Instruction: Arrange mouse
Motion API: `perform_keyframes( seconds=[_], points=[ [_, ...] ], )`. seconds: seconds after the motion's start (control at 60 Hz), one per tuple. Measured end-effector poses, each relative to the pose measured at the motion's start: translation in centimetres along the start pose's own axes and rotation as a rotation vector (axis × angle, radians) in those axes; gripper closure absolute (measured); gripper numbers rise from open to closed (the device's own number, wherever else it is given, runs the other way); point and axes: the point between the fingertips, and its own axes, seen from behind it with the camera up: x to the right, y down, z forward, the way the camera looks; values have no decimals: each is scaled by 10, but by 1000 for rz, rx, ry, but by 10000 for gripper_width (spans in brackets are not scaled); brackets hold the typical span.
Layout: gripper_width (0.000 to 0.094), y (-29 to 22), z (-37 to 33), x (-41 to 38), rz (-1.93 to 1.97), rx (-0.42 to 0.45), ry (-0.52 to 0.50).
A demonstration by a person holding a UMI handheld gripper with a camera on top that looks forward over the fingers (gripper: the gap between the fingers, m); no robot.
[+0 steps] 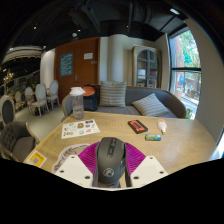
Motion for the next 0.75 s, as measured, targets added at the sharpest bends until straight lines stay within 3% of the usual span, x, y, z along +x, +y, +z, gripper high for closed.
perform_keyframes(
  seconds=[0.1,0.217,0.317,0.383,0.45,0.467,0.5,0.75],
  points=[
    [550,23,40,-49,5,-88,-46],
    [548,65,70,-73,7,-180,-17],
    [464,98,82,-72,-48,-254,-2],
    [387,87,80,-75,-76,-195,-28],
    [95,77,70,-76,-92,-169,-59],
    [61,74,65,-75,-94,-156,-66],
    [102,69,54,-75,-97,-133,-80],
    [85,70,-52,-43,-42,-53,-161]
  ],
)
